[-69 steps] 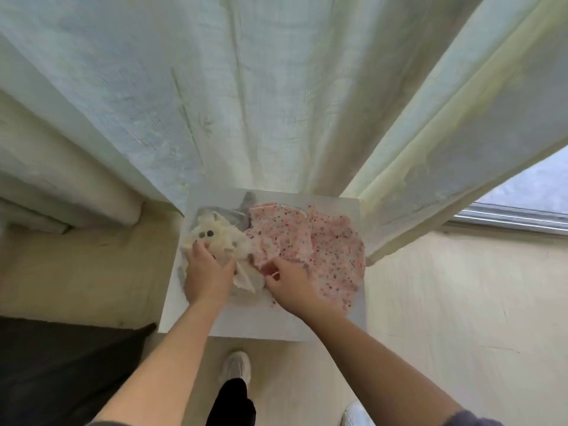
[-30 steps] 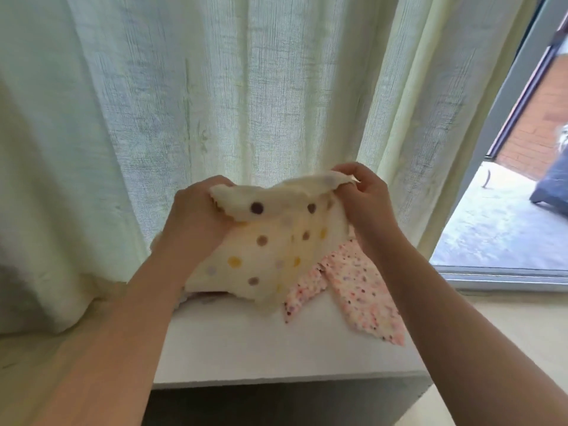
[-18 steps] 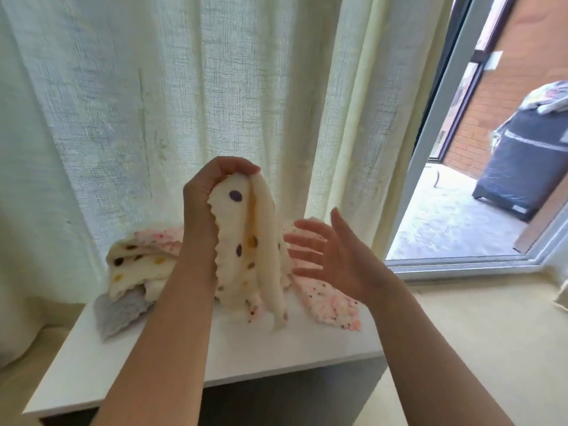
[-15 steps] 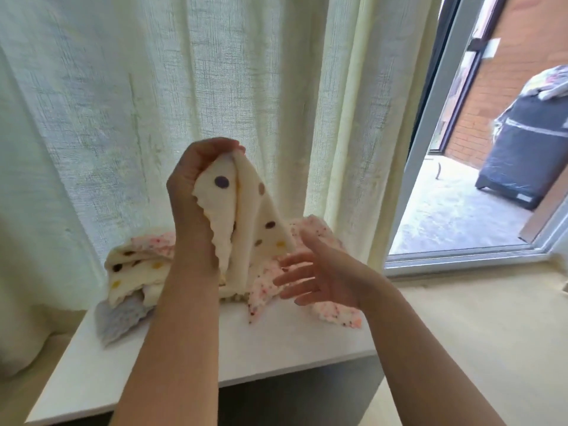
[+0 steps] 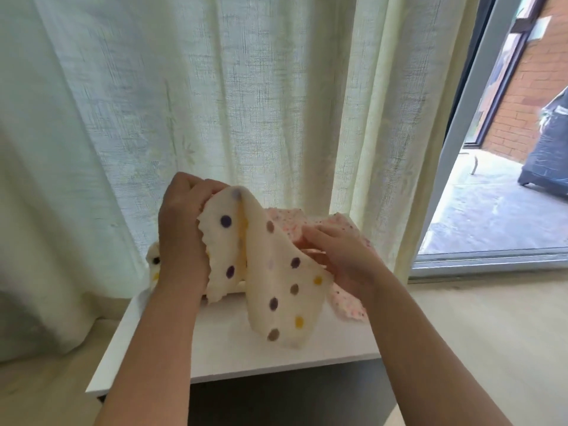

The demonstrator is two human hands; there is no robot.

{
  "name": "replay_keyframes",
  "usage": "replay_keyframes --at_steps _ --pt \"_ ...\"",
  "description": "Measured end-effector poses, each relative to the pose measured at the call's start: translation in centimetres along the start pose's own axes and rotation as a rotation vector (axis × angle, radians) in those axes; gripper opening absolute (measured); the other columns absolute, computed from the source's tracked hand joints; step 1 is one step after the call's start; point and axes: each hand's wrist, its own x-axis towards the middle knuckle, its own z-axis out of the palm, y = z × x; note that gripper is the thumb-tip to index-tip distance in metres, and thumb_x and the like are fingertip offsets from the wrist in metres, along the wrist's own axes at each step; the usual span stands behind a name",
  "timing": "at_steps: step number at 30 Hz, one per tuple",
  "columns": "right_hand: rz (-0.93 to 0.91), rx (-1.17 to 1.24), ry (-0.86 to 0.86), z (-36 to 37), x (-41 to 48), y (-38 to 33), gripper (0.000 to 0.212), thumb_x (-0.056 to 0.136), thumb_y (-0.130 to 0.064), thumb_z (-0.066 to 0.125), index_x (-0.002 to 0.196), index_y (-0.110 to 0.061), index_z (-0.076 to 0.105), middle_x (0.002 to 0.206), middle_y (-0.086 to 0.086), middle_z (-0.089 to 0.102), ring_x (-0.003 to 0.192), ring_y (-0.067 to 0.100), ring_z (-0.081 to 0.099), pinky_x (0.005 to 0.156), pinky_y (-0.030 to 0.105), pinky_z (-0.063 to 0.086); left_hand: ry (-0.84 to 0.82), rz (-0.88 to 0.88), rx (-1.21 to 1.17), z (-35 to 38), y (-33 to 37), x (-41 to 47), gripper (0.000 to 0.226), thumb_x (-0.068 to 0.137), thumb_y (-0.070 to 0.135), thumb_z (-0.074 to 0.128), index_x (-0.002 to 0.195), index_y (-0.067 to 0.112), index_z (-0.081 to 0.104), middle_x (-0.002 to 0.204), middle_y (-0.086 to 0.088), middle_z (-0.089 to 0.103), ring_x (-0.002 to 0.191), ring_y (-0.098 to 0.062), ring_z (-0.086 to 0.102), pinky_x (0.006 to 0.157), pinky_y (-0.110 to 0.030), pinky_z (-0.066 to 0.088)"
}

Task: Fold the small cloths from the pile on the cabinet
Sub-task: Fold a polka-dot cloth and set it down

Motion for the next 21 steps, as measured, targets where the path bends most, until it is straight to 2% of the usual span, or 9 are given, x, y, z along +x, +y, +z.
replay_keyframes --at_steps 2,4,6,8,10,12,16,19,21 --pt "0.033 -0.178 0.064 -0.4 -0.2 0.1 0.026 0.098 -0.04 0.055 0.095 -0.017 0.066 0.093 0.0 0.071 0.08 0.015 0.066 0.071 0.03 0.054 -0.033 -0.012 0.098 -0.4 0.2 -0.4 0.028 0.082 -0.003 0.055 0.095 0.02 0.066 0.079 0.007 0.054 0.07 -0.012 0.054 0.066 -0.034 0.046" --pt "0.138 -0.387 0.039 -0.5 -0.7 0.3 0.038 0.098 -0.049 0.048 0.108 -0.015 0.063 0.095 0.003 0.068 0.074 0.015 0.064 0.064 0.026 0.053 -0.14 -0.007 0.316 -0.7 -0.7 -0.8 0.046 0.079 -0.012 0.051 0.103 0.024 0.066 0.072 0.007 0.052 0.071 -0.023 0.051 0.063 -0.034 0.041" --pt "0.233 -0.59 -0.037 -0.2 -1.0 0.4 0.05 0.099 -0.057 0.039 0.115 -0.014 0.059 0.096 0.005 0.068 0.071 0.015 0.066 0.062 0.024 0.054 -0.18 -0.039 0.368 -1.1 -0.6 -0.4 0.043 0.081 -0.009 0.047 0.101 0.025 0.066 0.069 0.006 0.052 0.073 -0.025 0.049 0.058 -0.032 0.036" --pt "0.272 -0.707 -0.056 0.1 -1.0 0.7 0.06 0.097 -0.064 0.034 0.118 -0.013 0.057 0.095 0.005 0.07 0.069 0.015 0.068 0.062 0.024 0.055 -0.185 -0.06 0.349 -1.1 -0.3 -0.3 0.031 0.083 -0.005 0.045 0.086 0.019 0.065 0.067 -0.002 0.057 0.071 -0.03 0.053 0.053 -0.035 0.038" --pt "0.34 -0.66 -0.109 0.2 -0.8 0.9 0.07 0.093 -0.07 0.033 0.124 -0.012 0.057 0.092 0.008 0.075 0.07 0.018 0.072 0.06 0.024 0.056 -0.149 -0.079 0.21 -1.2 -0.3 -0.2 0.027 0.084 -0.004 0.046 0.074 0.014 0.064 0.064 -0.008 0.059 0.066 -0.032 0.055 0.055 -0.04 0.044" --pt "0.406 -0.562 -0.211 0.3 -1.0 1.0 0.078 0.091 -0.075 0.033 0.131 -0.013 0.056 0.091 0.01 0.077 0.078 0.021 0.074 0.063 0.026 0.058 -0.099 -0.14 0.075 -1.3 -0.3 0.1 0.033 0.086 -0.003 0.046 0.064 0.017 0.059 0.059 -0.006 0.055 0.058 -0.024 0.049 0.054 -0.035 0.04" --pt "0.3 -0.303 -0.322 0.3 -1.4 0.8 0.061 0.095 -0.062 0.039 0.129 -0.014 0.055 0.103 0.015 0.074 0.097 0.029 0.072 0.082 0.038 0.059 -0.093 -0.278 -0.088 -1.3 -0.5 0.4 0.046 0.089 -0.002 0.047 0.049 0.022 0.051 0.049 0.006 0.041 0.053 -0.016 0.035 0.053 -0.027 0.028" --pt "0.309 0.0 -0.362 -0.1 -1.3 0.2 0.06 0.091 -0.054 0.049 0.133 -0.012 0.049 0.109 0.023 0.071 0.099 0.036 0.068 0.08 0.041 0.059 -0.092 -0.314 -0.156 -1.3 -1.3 0.6 0.031 0.092 0.006 0.052 0.066 0.017 0.064 0.06 -0.003 0.053 0.063 -0.02 0.046 0.061 -0.035 0.039" --pt "0.331 -0.034 -0.367 0.1 -1.3 0.0 0.057 0.094 -0.052 0.049 0.134 -0.012 0.047 0.108 0.023 0.071 0.095 0.035 0.07 0.076 0.039 0.061 -0.08 -0.311 -0.165 -1.3 -1.5 0.6 0.024 0.094 0.013 0.054 0.075 0.016 0.068 0.066 -0.005 0.058 0.067 -0.021 0.051 0.065 -0.039 0.045"
